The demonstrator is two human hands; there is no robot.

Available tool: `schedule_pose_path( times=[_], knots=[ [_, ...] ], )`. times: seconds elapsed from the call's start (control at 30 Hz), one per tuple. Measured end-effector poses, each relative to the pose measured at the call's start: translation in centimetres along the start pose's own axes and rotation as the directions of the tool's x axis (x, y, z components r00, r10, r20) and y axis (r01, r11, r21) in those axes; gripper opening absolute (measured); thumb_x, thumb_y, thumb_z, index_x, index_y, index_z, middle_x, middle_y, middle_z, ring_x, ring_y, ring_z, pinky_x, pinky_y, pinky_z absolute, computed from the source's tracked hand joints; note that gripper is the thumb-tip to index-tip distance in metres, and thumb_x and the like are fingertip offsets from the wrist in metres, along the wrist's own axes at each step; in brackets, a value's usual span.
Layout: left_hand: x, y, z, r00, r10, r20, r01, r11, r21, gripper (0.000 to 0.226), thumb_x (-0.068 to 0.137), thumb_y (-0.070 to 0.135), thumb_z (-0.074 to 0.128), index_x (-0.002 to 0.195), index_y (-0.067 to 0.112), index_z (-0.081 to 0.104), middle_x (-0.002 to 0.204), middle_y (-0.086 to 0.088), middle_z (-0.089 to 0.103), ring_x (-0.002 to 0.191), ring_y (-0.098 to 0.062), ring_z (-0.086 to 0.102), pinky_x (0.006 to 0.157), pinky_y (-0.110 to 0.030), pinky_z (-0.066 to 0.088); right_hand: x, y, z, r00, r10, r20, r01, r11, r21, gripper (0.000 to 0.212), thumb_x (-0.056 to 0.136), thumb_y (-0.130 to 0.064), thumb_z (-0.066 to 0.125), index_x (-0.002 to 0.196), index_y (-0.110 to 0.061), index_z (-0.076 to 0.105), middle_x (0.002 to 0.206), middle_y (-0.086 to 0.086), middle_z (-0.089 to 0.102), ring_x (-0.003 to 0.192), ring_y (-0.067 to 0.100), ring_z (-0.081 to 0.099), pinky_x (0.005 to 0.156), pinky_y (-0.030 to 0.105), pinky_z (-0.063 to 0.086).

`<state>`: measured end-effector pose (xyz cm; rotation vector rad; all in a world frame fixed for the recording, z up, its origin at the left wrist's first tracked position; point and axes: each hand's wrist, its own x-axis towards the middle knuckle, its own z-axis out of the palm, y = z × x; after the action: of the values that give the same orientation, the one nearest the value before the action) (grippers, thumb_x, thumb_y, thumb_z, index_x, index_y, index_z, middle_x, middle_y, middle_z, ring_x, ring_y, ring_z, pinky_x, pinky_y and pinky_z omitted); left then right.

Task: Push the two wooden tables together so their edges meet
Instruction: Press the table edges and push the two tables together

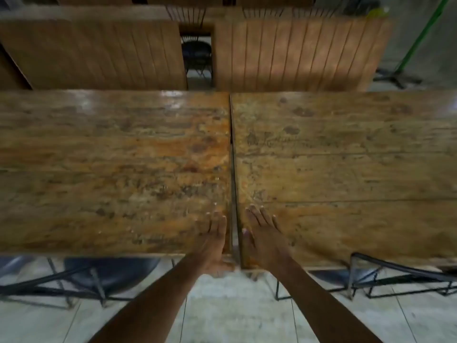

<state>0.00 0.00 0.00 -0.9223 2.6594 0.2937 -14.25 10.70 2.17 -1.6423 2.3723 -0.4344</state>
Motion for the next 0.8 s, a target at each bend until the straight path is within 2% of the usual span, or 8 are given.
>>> schedule_pose_path(
  times=[0.1,0.17,0.27,0.47,0.73,0.8],
  knots=[
    [0.4,1.1,3.6,0.999,-0.05,0.001,0.05,0.999,-0.022,0.156,0.052,0.094,0.059,0.154,0.002,-0.014,0.163,-0.026,-0.02,0.149,-0.048,-0.02,0.118,-0.07,-0.002,-0.3,2.0,4.2,0.998,-0.027,0.059,0.028,1.0,-0.012,0.069,0.094,-0.044,0.011,0.152,-0.013,0.03,0.162,0.006,0.027,0.151,0.027,0.015,0.121,0.051,0.015],
    [0.7,1.5,5.0,0.994,-0.083,-0.065,0.08,0.996,-0.042,0.158,0.049,0.1,0.049,0.153,0.0,-0.015,0.161,-0.027,-0.024,0.147,-0.048,-0.025,0.116,-0.072,-0.003,-0.5,2.8,6.3,0.998,-0.036,0.042,0.036,0.999,-0.013,0.067,0.095,-0.041,0.014,0.152,-0.012,0.031,0.162,0.007,0.025,0.151,0.027,0.014,0.121,0.054,0.014],
    [1.0,2.1,6.2,0.982,-0.097,-0.165,0.081,0.992,-0.099,0.157,0.048,0.103,0.043,0.155,-0.001,-0.005,0.164,-0.027,-0.013,0.149,-0.045,-0.02,0.115,-0.072,-0.001,-0.8,3.4,8.1,0.997,-0.073,-0.005,0.073,0.996,-0.044,0.061,0.099,-0.037,0.018,0.153,-0.011,0.027,0.164,0.006,0.021,0.152,0.026,0.007,0.121,0.055,0.01],
    [1.0,1.7,7.2,0.98,-0.075,-0.184,0.054,0.992,-0.112,0.151,0.053,0.1,0.045,0.156,0.003,-0.006,0.166,-0.019,-0.017,0.15,-0.04,-0.022,0.117,-0.07,-0.004,-0.3,3.7,9.2,0.997,-0.081,-0.011,0.079,0.986,-0.145,0.058,0.102,-0.034,0.018,0.156,-0.011,0.016,0.166,0.005,0.011,0.153,0.024,-0.001,0.121,0.053,0.009],
    [1.4,1.0,7.7,0.956,-0.059,-0.288,0.005,0.983,-0.184,0.128,0.069,0.097,0.023,0.158,0.006,0.013,0.168,-0.015,0.005,0.154,-0.036,-0.008,0.12,-0.065,-0.004,2.0,3.5,9.7,0.997,-0.08,0.021,0.083,0.984,-0.158,0.058,0.104,-0.034,0.017,0.156,-0.012,0.01,0.166,0.005,0.006,0.153,0.025,-0.004,0.122,0.054,0.007],
    [1.5,0.8,7.6,0.946,-0.064,-0.317,-0.009,0.975,-0.223,0.12,0.074,0.092,0.027,0.157,0.006,0.02,0.167,-0.014,0.012,0.154,-0.036,-0.003,0.12,-0.065,-0.003,2.9,3.3,9.8,0.997,-0.077,0.021,0.08,0.983,-0.163,0.057,0.104,-0.035,0.016,0.156,-0.012,0.009,0.166,0.004,0.005,0.153,0.025,-0.004,0.122,0.053,0.006]
  ],
)
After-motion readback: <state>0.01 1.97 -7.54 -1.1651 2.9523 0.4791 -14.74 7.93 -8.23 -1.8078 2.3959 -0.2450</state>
